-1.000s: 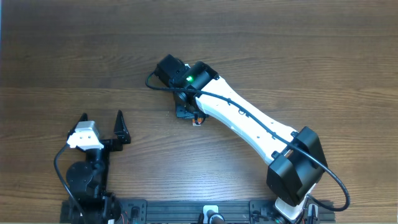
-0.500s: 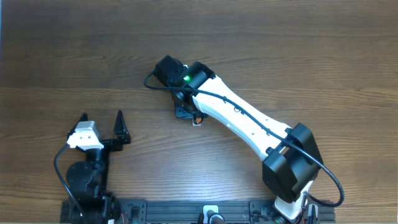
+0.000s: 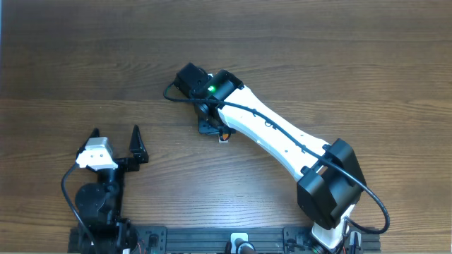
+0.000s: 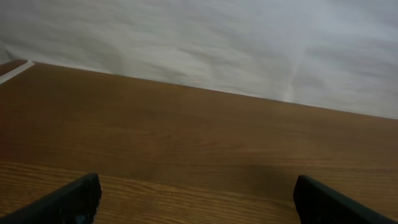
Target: Stack Cubes
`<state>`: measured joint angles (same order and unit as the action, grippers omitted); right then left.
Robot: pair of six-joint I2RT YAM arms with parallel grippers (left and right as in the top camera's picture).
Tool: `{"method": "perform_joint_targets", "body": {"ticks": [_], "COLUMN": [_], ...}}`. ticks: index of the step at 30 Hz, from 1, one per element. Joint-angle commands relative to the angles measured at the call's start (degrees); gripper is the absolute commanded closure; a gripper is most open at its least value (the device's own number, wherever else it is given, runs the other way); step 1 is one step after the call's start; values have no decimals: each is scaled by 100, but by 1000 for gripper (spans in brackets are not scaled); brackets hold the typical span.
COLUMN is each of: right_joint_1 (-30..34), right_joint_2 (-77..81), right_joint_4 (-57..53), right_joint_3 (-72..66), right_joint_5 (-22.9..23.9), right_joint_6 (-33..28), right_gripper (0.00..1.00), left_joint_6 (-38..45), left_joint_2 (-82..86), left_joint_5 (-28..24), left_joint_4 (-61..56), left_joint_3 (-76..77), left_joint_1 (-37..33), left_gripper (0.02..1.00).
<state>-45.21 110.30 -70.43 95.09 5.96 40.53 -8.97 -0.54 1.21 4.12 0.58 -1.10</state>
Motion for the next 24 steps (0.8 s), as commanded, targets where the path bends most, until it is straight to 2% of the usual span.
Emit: {"method": "perform_joint_targets", "body": {"ticks": [1, 9, 13, 16, 20, 21, 22, 23, 24], "right_joint_1": [-37, -37, -37, -37, -37, -37, -37, -37, -37], "right_joint_2": [116, 140, 140, 140, 140, 140, 138, 140, 140], "right_joint_4": [22, 39, 39, 39, 37, 37, 37, 37, 37], "right_joint_3": [133, 133, 133, 133, 131, 131, 131, 131, 131], "right_joint_5": [-11, -11, -11, -13, -13, -13, -17, -17, -17], "right_joint_6": [79, 79, 79, 79, 76, 76, 76, 76, 76], "right_gripper": [989, 978, 877, 706, 400, 297, 93, 9, 9], "left_joint_6": [87, 85, 87, 87, 87, 87, 87, 87, 87], "left_joint_2": [37, 37, 37, 37, 37, 37, 37, 37, 37], "left_joint_5": [-57, -57, -57, -57, -57, -57, -57, -57, -57], "left_joint_4": [2, 2, 4, 2, 2, 4, 2, 4, 2], "left_joint_3": [-24, -24, -24, -24, -24, -24, -24, -24, -24], "left_joint_1": [-31, -31, -31, -31, -31, -31, -31, -31, -31], "left_gripper": [18, 18, 18, 18, 18, 18, 18, 18, 20]}}
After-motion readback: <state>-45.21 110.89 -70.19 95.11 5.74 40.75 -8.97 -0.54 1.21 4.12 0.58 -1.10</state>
